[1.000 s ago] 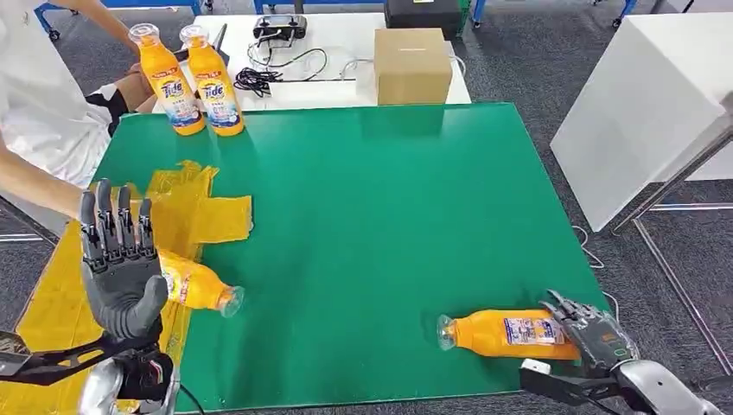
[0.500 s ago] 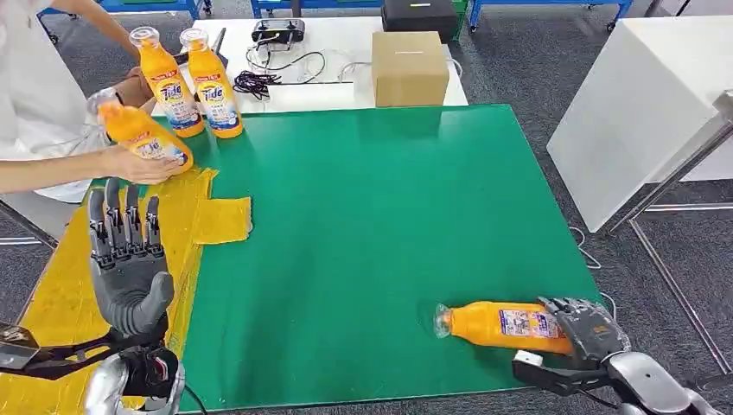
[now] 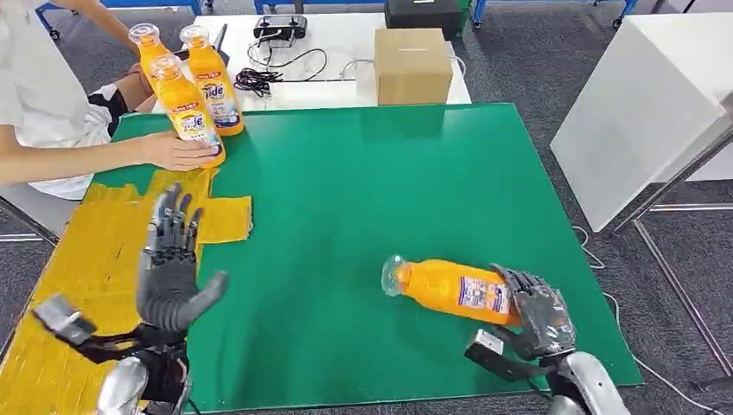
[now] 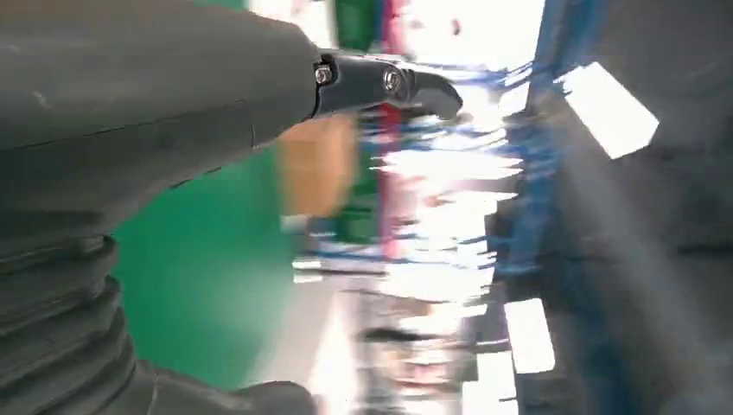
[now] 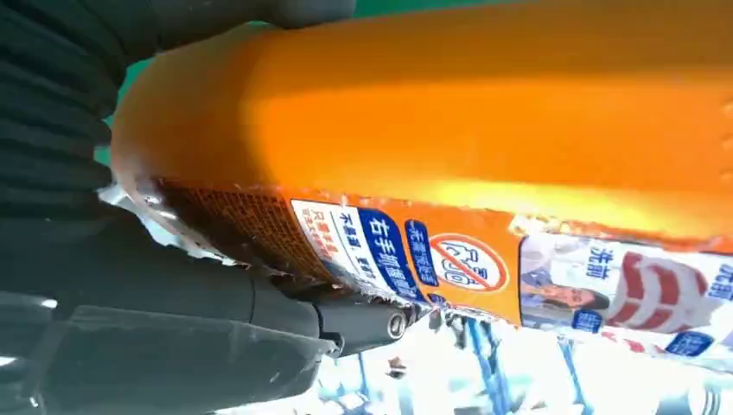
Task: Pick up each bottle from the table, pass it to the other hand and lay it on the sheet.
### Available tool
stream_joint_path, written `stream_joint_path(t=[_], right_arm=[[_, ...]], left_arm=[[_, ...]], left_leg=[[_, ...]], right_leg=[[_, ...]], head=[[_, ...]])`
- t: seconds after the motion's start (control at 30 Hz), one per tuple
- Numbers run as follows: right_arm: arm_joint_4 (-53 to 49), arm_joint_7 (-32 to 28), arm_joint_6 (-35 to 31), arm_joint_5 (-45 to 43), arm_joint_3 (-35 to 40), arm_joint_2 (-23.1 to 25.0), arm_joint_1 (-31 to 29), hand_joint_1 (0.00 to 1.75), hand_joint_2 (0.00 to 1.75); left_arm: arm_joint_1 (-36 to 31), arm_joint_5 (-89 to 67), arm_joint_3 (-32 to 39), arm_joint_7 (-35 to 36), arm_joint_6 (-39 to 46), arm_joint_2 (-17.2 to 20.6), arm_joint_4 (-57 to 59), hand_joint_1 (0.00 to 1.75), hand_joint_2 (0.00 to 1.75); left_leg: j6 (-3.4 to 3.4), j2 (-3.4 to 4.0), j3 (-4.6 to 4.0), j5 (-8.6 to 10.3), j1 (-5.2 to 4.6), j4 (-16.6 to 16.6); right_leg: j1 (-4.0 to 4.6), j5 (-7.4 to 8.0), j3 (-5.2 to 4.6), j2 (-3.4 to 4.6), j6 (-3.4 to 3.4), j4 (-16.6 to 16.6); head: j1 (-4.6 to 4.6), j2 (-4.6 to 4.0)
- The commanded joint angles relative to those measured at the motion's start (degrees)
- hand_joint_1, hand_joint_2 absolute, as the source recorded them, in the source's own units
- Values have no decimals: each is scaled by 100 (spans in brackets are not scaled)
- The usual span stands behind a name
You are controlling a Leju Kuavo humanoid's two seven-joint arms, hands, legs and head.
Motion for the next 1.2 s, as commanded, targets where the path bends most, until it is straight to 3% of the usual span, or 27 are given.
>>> stream_joint_path(t=[0.03,0.57,0.93,1.2], right_arm=[[253,-370,-9,-1220,-268,1665,-889,175,175],[2104,-816,488,-2211,1173,2410,-2190,175,175],[2451,-888,588,-2273,1611,2460,-2315,175,175],[3576,-929,801,-2106,2642,2853,-2497,175,175]], left_arm=[[-733,-581,-1410,472,63,698,1512,0,175],[-1690,373,-1911,919,-317,677,2417,0,175],[-1758,547,-2000,939,-329,695,2437,0,175],[-1844,869,-2004,952,-277,630,2450,0,175]], left_leg=[[-13,10,17,4,11,-11],[-12,11,2,7,13,-4],[-10,-3,5,5,13,-4],[-16,7,8,3,14,-7]], right_leg=[[11,7,16,5,-6,-12],[12,5,5,10,-4,-3],[12,0,14,-5,0,-3],[14,0,14,4,-5,-3]], head=[[7,0],[2,0],[2,0],[4,0]])
